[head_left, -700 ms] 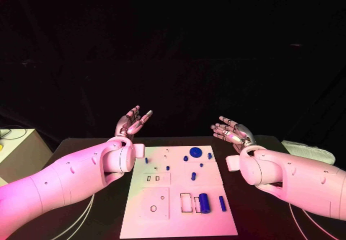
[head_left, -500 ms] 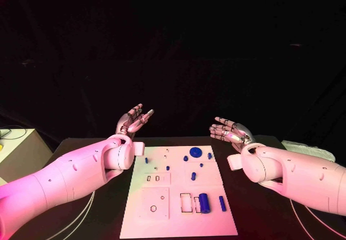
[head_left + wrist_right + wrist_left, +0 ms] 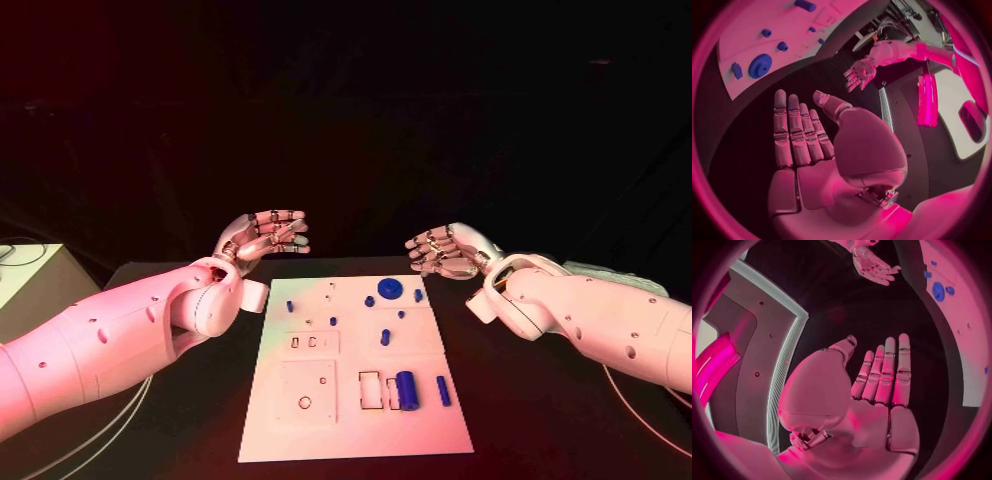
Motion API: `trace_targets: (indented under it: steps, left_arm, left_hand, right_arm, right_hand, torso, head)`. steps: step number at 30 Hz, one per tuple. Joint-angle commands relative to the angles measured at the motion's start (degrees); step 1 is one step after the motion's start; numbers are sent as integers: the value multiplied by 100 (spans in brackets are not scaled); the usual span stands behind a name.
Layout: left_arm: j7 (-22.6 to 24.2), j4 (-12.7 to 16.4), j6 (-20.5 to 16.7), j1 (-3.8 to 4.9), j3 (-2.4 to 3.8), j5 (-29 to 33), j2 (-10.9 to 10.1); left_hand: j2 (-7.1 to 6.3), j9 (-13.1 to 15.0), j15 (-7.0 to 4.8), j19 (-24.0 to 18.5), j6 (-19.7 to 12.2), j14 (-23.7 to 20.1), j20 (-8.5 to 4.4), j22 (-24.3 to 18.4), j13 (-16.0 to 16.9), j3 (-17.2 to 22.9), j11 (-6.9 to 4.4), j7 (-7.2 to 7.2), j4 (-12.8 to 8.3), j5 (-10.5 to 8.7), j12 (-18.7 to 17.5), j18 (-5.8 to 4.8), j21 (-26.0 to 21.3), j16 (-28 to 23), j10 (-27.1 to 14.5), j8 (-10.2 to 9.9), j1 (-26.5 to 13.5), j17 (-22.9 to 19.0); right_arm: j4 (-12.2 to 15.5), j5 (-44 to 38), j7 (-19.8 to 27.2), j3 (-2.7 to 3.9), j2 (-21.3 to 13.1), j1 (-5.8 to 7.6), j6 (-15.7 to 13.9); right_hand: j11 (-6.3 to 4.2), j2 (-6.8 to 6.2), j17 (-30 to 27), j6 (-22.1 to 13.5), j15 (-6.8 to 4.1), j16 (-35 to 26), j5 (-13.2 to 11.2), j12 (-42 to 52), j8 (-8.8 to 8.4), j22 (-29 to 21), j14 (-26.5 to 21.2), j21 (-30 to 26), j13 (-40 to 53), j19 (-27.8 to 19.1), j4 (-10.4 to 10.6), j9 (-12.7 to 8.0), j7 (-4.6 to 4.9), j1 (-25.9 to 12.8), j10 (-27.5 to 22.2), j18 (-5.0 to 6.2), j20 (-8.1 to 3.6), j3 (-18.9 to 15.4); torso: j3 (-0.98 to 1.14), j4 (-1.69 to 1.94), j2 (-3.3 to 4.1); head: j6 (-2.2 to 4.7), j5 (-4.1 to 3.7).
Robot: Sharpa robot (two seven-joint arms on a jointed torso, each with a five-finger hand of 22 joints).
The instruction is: Assemble the parts on the task board
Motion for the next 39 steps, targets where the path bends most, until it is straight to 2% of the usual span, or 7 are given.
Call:
trace_targets:
  steps: [1, 7, 18, 25, 32, 34, 39]
  left_arm:
    - [-189, 274, 450, 0, 32, -543, -188]
    - [-258, 613, 467, 1, 101, -655, -444]
    - [-361, 1032, 514, 2, 178, -742, -726]
    - [-393, 1426, 613, -1, 225, -689, -951]
    - [-438, 1599, 734, -2, 239, -659, -1037]
    - [-454, 1602, 763, -2, 240, -652, -1043]
    - [-483, 1575, 803, -4, 241, -640, -1041]
  left_hand:
    - [-153, 470, -408, 947, 785, 937, -411, 658, 242, 317, -309, 6, -64, 40, 380, 139, 1203, 1795, 1115, 523, 167, 1415]
    - [-195, 660, -416, 724, 704, 717, -423, 1071, 357, 505, -308, -4, -68, 23, 434, 135, 1793, 2497, 1078, 605, 109, 2060]
    - [-221, 828, -468, 677, 661, 1069, -467, 1480, 542, 681, -343, -27, -180, 21, 597, 150, 2415, 3190, 1032, 692, 107, 2738]
    - [-257, 852, -448, 634, 583, 1142, -451, 1562, 571, 693, -316, -2, -163, 21, 599, 151, 2535, 3310, 945, 673, 25, 2886]
    - [-265, 863, -425, 591, 505, 1100, -433, 1614, 578, 721, -284, 30, -155, 21, 574, 150, 2610, 3277, 851, 643, -16, 2858]
    - [-264, 864, -421, 585, 495, 1079, -430, 1620, 578, 726, -280, 34, -155, 21, 570, 150, 2619, 3253, 839, 639, -19, 2832]
    - [-262, 868, -410, 567, 470, 1026, -420, 1638, 580, 739, -267, 47, -148, 21, 562, 150, 2646, 3194, 810, 629, -37, 2773]
  right_arm:
    - [34, -1990, -460, 4, 26, 86, -134]
    - [50, -2742, -798, 5, 78, 206, -65]
    - [372, -4287, -1574, 7, 162, 291, 157]
    - [485, -4988, -1952, 6, 321, 300, 292]
    - [509, -5238, -2264, 5, 430, 301, 200]
    - [538, -5258, -2345, 5, 433, 302, 192]
    - [546, -5275, -2443, 5, 454, 302, 260]
  right_hand:
    - [-368, -120, 741, 941, -490, 634, 163, -97, 129, 1329, 1640, 2055, 22, 588, -194, 168, -145, -41, 1169, 205, -399, 200]
    - [-447, -202, 1342, 1056, -589, 1158, 178, -96, 101, 1620, 1906, 2454, 37, 712, -159, 301, -226, -181, 1357, 209, -457, 480]
    - [-454, -465, 2210, 927, -619, 2313, 291, -105, -34, 4000, 2024, 4185, 19, 1902, 38, 532, -253, -389, 1180, -182, -478, 774]
    - [-439, -681, 2545, 715, -579, 2951, -111, -103, -149, 4639, 2037, 4611, 12, 2182, 229, 625, -287, -507, 755, -287, -446, 724]
    - [-488, -750, 4004, 638, -618, 4776, -46, -53, -177, 5832, 2241, 5397, 53, 2718, 392, 785, -309, -414, 1132, -507, -475, 844]
    - [-489, -810, 4522, 637, -620, 5320, 12, -85, -176, 5813, 2275, 5384, 53, 2728, 457, 836, -304, -446, 1203, -501, -484, 856]
    - [-456, -890, 4849, 701, -592, 5718, 261, -104, -144, 5640, 2251, 5265, 44, 2695, 578, 918, -266, -551, 1154, -466, -466, 848]
  torso:
    - [18, 25, 153]
    - [-3, 87, 278]
    - [-6, 132, 430]
    - [-10, 193, 549]
    - [-19, 282, 638]
    - [-27, 292, 656]
    - [-53, 302, 687]
  head:
    - [28, -17]
    - [67, -55]
    - [80, -85]
    - [98, -123]
    - [93, -154]
    - [80, -169]
    - [67, -209]
